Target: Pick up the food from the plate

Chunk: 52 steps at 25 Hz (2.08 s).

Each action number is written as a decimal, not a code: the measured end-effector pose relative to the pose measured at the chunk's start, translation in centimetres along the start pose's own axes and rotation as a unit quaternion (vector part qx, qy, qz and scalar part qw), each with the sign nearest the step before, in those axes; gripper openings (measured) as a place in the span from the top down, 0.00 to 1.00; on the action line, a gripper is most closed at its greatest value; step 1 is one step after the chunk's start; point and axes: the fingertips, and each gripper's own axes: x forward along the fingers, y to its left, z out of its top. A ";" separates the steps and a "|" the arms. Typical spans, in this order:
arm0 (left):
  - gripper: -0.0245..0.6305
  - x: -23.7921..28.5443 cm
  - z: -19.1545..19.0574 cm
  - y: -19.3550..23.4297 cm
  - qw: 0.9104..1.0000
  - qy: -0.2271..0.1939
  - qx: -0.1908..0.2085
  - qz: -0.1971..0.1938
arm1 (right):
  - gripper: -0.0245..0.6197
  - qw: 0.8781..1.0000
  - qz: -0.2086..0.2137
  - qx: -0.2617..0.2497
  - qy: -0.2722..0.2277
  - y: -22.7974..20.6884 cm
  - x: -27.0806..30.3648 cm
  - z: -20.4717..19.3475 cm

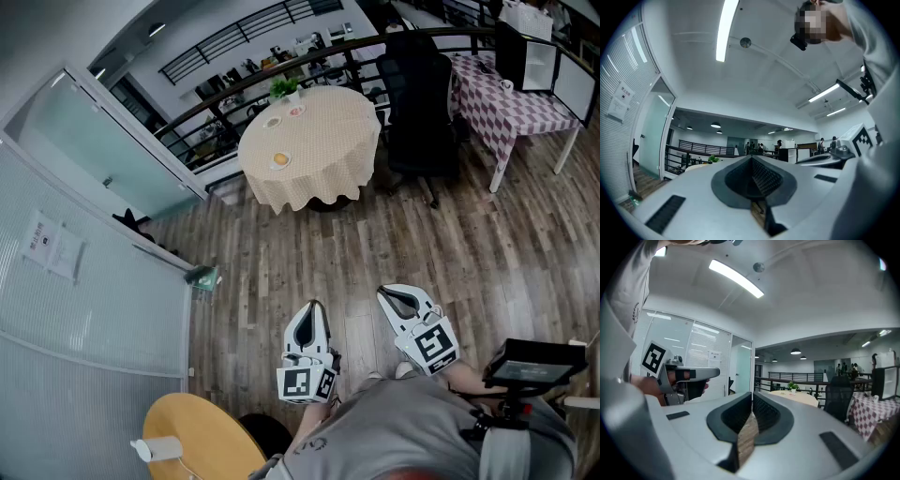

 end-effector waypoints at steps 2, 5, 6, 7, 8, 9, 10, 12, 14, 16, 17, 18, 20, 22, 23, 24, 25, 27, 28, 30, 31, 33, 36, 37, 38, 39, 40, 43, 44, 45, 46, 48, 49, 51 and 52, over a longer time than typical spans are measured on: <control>0.95 -0.7 0.1 0.0 1.000 0.001 0.001 -0.003 | 0.93 1.000 -0.015 0.004 -0.015 0.0 -0.5 0.6; 0.95 -1.6 -0.2 0.2 1.000 0.010 0.000 -0.004 | 0.93 0.999 -0.028 0.019 -0.013 0.1 -1.1 0.1; 0.95 -1.9 -0.5 0.3 1.000 0.012 -0.002 -0.003 | 0.93 0.999 -0.025 0.023 -0.010 0.4 -1.2 -0.3; 0.95 -2.1 -0.7 0.3 1.000 0.015 -0.004 -0.003 | 0.93 0.999 -0.019 0.028 -0.009 0.8 -1.3 -0.5; 0.95 -2.4 -0.8 0.3 1.000 0.017 -0.004 -0.002 | 0.93 0.999 -0.011 0.033 -0.009 1.2 -1.3 -0.7; 0.95 -2.6 -0.9 0.1 1.000 0.019 -0.004 -0.002 | 0.93 0.999 -0.004 0.036 -0.010 1.6 -1.3 -0.7; 0.95 -2.8 -1.0 0.0 1.000 0.020 -0.004 -0.002 | 0.93 0.999 0.001 0.035 -0.011 2.0 -1.4 -0.5; 0.95 -3.2 -1.4 -0.2 1.000 0.020 -0.001 0.000 | 0.93 1.000 0.008 0.026 -0.014 2.5 -1.2 -0.4; 0.95 -3.5 -1.7 -0.2 1.000 0.022 0.004 0.006 | 0.93 0.999 0.023 0.017 -0.022 3.1 -0.8 -0.9; 0.95 -3.6 -1.8 -0.4 1.000 0.023 0.010 0.009 | 0.93 0.999 0.036 0.011 -0.028 3.0 -0.4 -1.3; 0.95 -3.6 -1.9 -0.5 1.000 0.024 0.013 0.010 | 0.93 0.999 0.039 0.010 -0.029 2.7 -0.3 -1.4; 0.95 -3.6 -2.0 -0.6 0.999 0.025 0.015 0.013 | 0.93 0.999 0.038 0.011 -0.028 2.4 -0.2 -1.5; 0.95 -3.9 -1.9 -0.7 0.999 0.026 0.017 0.022 | 0.93 0.999 0.032 0.016 -0.029 1.7 -0.4 -1.1; 0.95 -4.3 -1.3 -1.1 0.999 0.021 0.021 0.029 | 0.93 0.999 0.030 0.019 -0.039 1.6 -0.9 -0.2; 0.95 -4.4 -0.9 -1.3 0.999 0.018 0.024 0.032 | 0.93 0.998 0.031 0.020 -0.044 1.5 -1.2 0.3; 0.95 -4.4 -0.7 -1.5 0.999 0.015 0.025 0.034 | 0.93 0.998 0.032 0.022 -0.047 1.5 -1.3 0.5; 0.95 -4.4 -0.6 -1.7 0.999 0.013 0.027 0.035 | 0.93 0.998 0.033 0.024 -0.047 1.4 -1.4 0.5; 0.95 -4.6 -0.5 -1.8 0.999 0.010 0.028 0.039 | 0.93 0.998 0.035 0.028 -0.039 1.5 -1.7 0.1; 0.95 -4.8 -0.4 -1.8 0.999 0.009 0.027 0.042 | 0.93 0.998 0.035 0.028 -0.035 1.6 -1.9 -0.2; 0.95 -4.7 -0.3 -1.9 0.999 0.005 0.028 0.046 | 0.93 0.998 0.035 0.029 -0.031 1.4 -2.0 -0.6; 0.95 -4.5 -0.4 -1.9 0.998 0.003 0.031 0.046 | 0.93 0.998 0.034 0.032 -0.030 1.2 -2.0 -0.8; 0.95 -4.3 -0.5 -2.0 0.998 0.002 0.035 0.042 | 0.93 0.998 0.032 0.039 -0.028 0.7 -1.8 -1.2; 0.95 -4.1 -0.4 -1.9 0.999 0.000 0.037 0.040 | 0.93 0.998 0.041 0.048 -0.016 0.8 -1.1 -1.9; 0.95 -4.0 -0.3 -1.8 0.998 -0.001 0.038 0.040 | 0.93 0.997 0.047 0.055 -0.010 0.9 -0.7 -2.1; 0.95 -3.8 -0.3 -1.7 0.998 -0.001 0.038 0.040 | 0.93 0.997 0.051 0.063 -0.006 0.9 -0.4 -2.3; 0.95 -3.6 -0.4 -1.5 0.998 -0.002 0.038 0.041 | 0.93 0.996 0.053 0.071 -0.004 0.8 -0.1 -2.4; 0.95 -3.3 -0.6 -1.2 0.998 -0.002 0.038 0.043 | 0.93 0.996 0.053 0.075 -0.002 0.6 0.2 -2.6; 0.95 -2.1 -1.1 -0.4 0.998 -0.003 0.035 0.047 | 0.93 0.995 0.053 0.081 -0.002 0.0 1.1 -2.9; 0.95 -1.6 -1.2 -0.1 0.998 -0.004 0.034 0.048 | 0.93 0.995 0.054 0.082 -0.003 -0.2 1.5 -2.9; 0.95 -1.0 -1.3 0.3 0.998 -0.005 0.033 0.047 | 0.93 0.995 0.054 0.082 -0.003 -0.4 1.9 -3.0; 0.95 -0.5 -1.4 0.6 0.998 -0.007 0.032 0.046 | 0.93 0.995 0.054 0.082 -0.002 -0.6 2.3 -3.0; 0.95 0.7 -1.7 1.6 0.999 -0.010 0.028 0.045 | 0.93 0.995 0.052 0.083 -0.002 -1.2 3.6 -3.1; 0.95 1.2 -1.8 2.2 0.999 -0.012 0.026 0.046 | 0.93 0.995 0.051 0.084 0.000 -1.5 4.3 -3.2; 0.95 2.3 -2.0 3.7 0.999 -0.013 0.020 0.049 | 0.93 0.995 0.049 0.086 0.004 -1.9 6.2 -3.5; 0.95 2.8 -2.3 4.6 0.998 -0.012 0.017 0.051 | 0.93 0.995 0.048 0.086 0.007 -2.1 7.1 -3.7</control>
